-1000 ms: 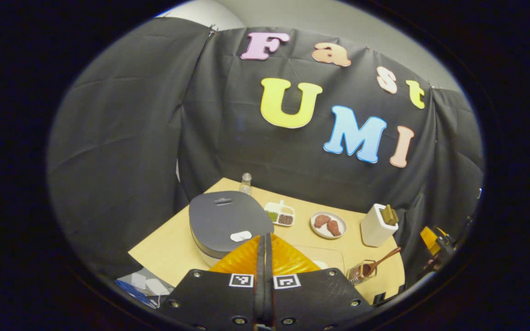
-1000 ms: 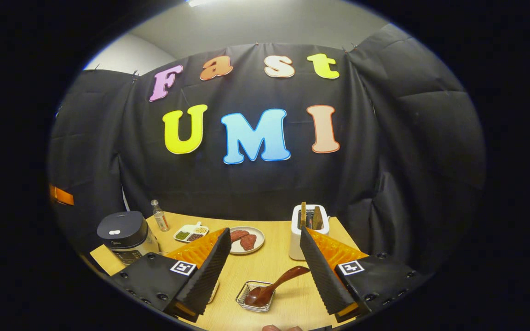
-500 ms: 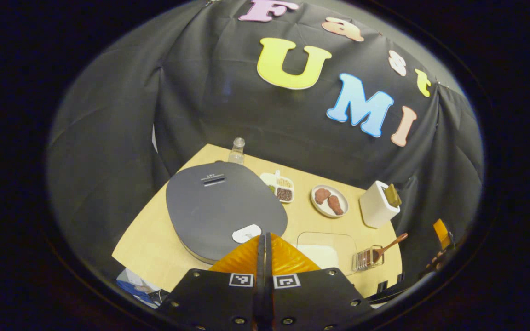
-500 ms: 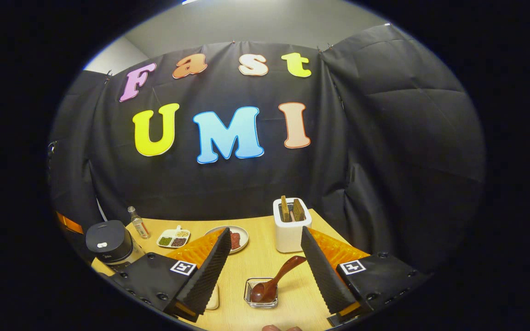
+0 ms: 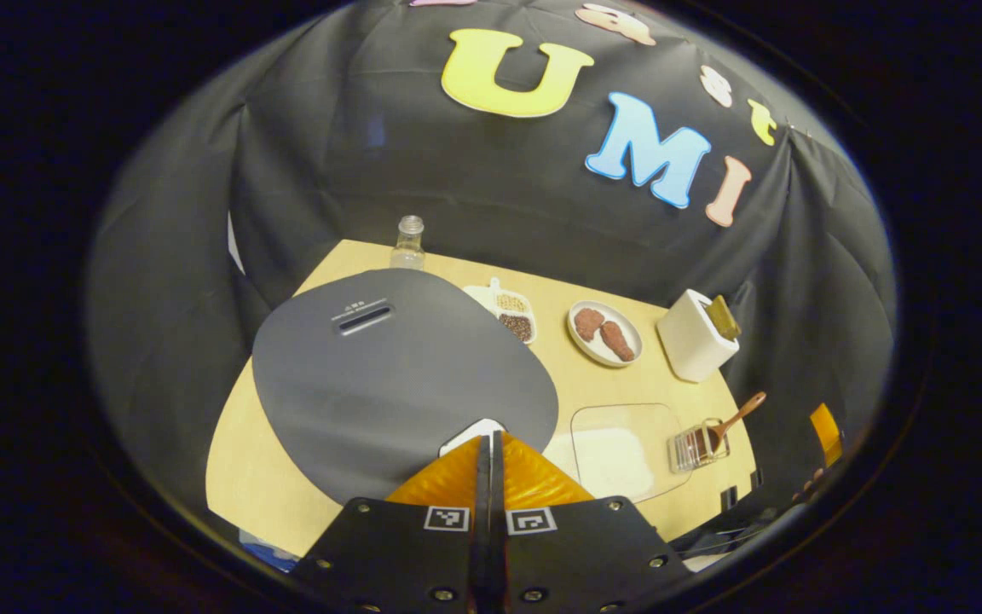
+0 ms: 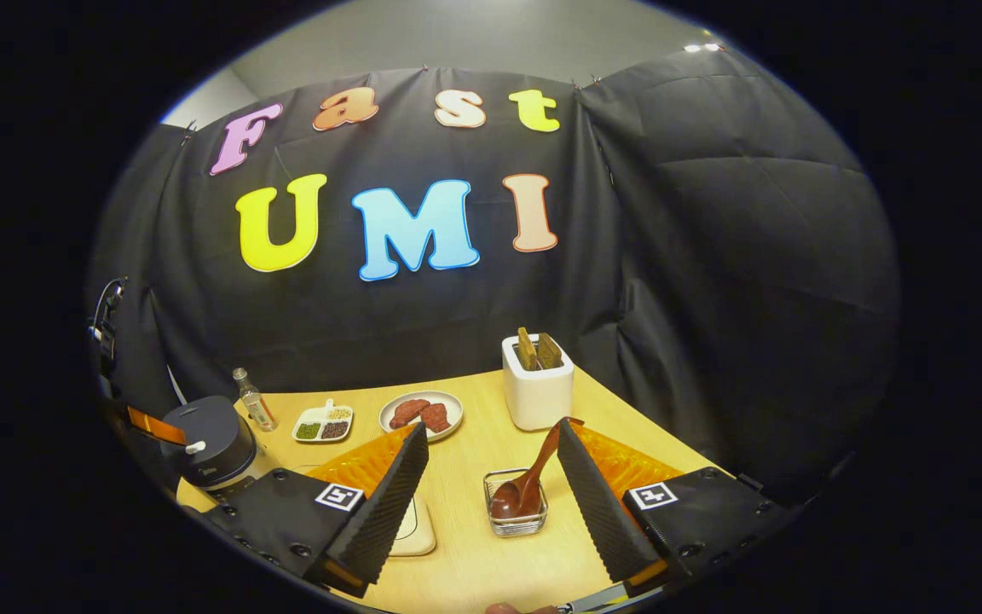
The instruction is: Close the left gripper, press the button to open the rice cooker; take a wooden spoon from the chopstick holder with the right hand, scoop a spoonful of rice and pour it into the rice cooker, then put the wooden spoon back into the chopstick holder.
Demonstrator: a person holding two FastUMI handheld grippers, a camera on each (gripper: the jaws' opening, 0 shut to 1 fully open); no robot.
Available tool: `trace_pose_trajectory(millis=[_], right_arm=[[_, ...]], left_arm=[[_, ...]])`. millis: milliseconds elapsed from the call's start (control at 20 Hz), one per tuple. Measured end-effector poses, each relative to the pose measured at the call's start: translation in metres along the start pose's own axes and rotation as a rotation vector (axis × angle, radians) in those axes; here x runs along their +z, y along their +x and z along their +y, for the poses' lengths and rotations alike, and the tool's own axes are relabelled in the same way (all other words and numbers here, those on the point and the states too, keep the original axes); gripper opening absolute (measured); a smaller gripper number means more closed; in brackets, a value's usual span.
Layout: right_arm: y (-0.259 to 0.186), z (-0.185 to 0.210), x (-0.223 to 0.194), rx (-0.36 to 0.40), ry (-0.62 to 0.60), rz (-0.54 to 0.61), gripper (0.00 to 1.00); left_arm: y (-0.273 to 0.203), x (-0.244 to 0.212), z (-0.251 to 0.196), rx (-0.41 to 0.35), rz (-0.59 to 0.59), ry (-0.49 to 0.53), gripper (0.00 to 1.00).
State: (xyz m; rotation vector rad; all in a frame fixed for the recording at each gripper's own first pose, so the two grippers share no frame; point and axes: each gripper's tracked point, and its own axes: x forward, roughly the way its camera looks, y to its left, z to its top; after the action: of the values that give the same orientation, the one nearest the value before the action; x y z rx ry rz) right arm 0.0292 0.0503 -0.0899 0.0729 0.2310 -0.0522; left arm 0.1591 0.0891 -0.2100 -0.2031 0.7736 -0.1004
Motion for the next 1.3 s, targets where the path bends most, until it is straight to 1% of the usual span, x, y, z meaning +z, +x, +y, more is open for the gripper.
trace_pose_trajectory(millis=[50, 100, 200, 250, 300, 350, 400, 450, 500, 550, 600, 650, 750, 800, 850, 900, 950, 1100, 1150, 1250, 1300], right_arm=[[-0.004, 0.002, -0.004, -0.006, -0.01, 0.004, 0.93], [-0.007, 0.003, -0.007, -0.012, -0.016, 0.004, 0.97], [-0.013, 0.005, -0.014, -0.024, -0.017, 0.01, 0.97], [-0.016, 0.006, -0.015, -0.028, -0.012, 0.015, 0.93], [-0.017, 0.007, -0.018, -0.03, -0.006, 0.021, 0.97], [-0.019, 0.008, -0.019, -0.031, -0.004, 0.027, 0.93], [-0.019, 0.006, -0.021, -0.041, -0.014, 0.029, 0.93], [-0.02, -0.001, -0.021, -0.063, -0.029, 0.03, 0.97], [-0.022, -0.01, -0.02, -0.088, -0.037, 0.025, 0.93], [-0.023, -0.017, -0.017, -0.108, -0.035, 0.02, 0.98], [-0.023, -0.022, -0.018, -0.125, -0.023, 0.024, 0.94], [-0.022, -0.025, -0.019, -0.137, -0.006, 0.035, 0.98], [-0.019, -0.029, -0.025, -0.153, 0.025, 0.059, 0.98], [-0.018, -0.029, -0.026, -0.156, 0.036, 0.067, 0.97], [-0.018, -0.027, -0.026, -0.153, 0.039, 0.067, 0.93], [-0.019, -0.025, -0.025, -0.151, 0.036, 0.063, 0.93], [-0.019, -0.022, -0.024, -0.145, 0.026, 0.057, 0.97], [-0.023, -0.015, -0.021, -0.124, -0.017, 0.041, 0.97], [-0.023, -0.012, -0.02, -0.117, -0.025, 0.039, 0.93], [-0.025, -0.009, -0.022, -0.105, -0.028, 0.04, 0.93], [-0.026, -0.006, -0.024, -0.099, -0.027, 0.042, 0.93]], left_arm=[[0.002, -0.001, 0.0, -0.01, 0.007, 0.01, 0.02], [0.004, 0.0, 0.0, -0.018, 0.008, 0.02, 0.01], [0.009, -0.004, 0.003, -0.022, 0.014, 0.04, 0.02], [0.01, -0.005, 0.004, -0.022, 0.017, 0.045, 0.02], [0.011, -0.008, 0.005, -0.025, 0.018, 0.046, 0.02], [0.011, -0.005, 0.005, -0.03, 0.007, 0.052, 0.01], [0.011, -0.008, 0.004, -0.033, 0.011, 0.059, 0.02], [0.011, -0.011, 0.005, -0.035, 0.019, 0.063, 0.01], [0.012, -0.013, 0.006, -0.037, 0.027, 0.064, 0.02], [0.013, -0.015, 0.006, -0.04, 0.034, 0.058, 0.05], [0.013, -0.015, 0.006, -0.045, 0.041, 0.049, 0.02], [0.014, -0.015, 0.007, -0.052, 0.05, 0.042, 0.02], [0.014, -0.015, 0.008, -0.063, 0.063, 0.031, 0.02], [0.016, -0.021, 0.007, -0.066, 0.075, 0.034, 0.02], [0.017, -0.019, 0.008, -0.069, 0.065, 0.041, 0.02], [0.015, -0.021, 0.007, -0.068, 0.076, 0.047, 0.02], [0.015, -0.017, 0.007, -0.067, 0.061, 0.046, 0.02], [0.012, -0.016, 0.007, -0.058, 0.041, 0.023, 0.02], [0.01, -0.012, 0.009, -0.051, 0.022, 0.01, 0.02], [0.003, -0.008, 0.007, -0.034, -0.029, 0.004, 0.02], [-0.005, -0.001, 0.006, -0.029, -0.077, -0.003, 0.02]])
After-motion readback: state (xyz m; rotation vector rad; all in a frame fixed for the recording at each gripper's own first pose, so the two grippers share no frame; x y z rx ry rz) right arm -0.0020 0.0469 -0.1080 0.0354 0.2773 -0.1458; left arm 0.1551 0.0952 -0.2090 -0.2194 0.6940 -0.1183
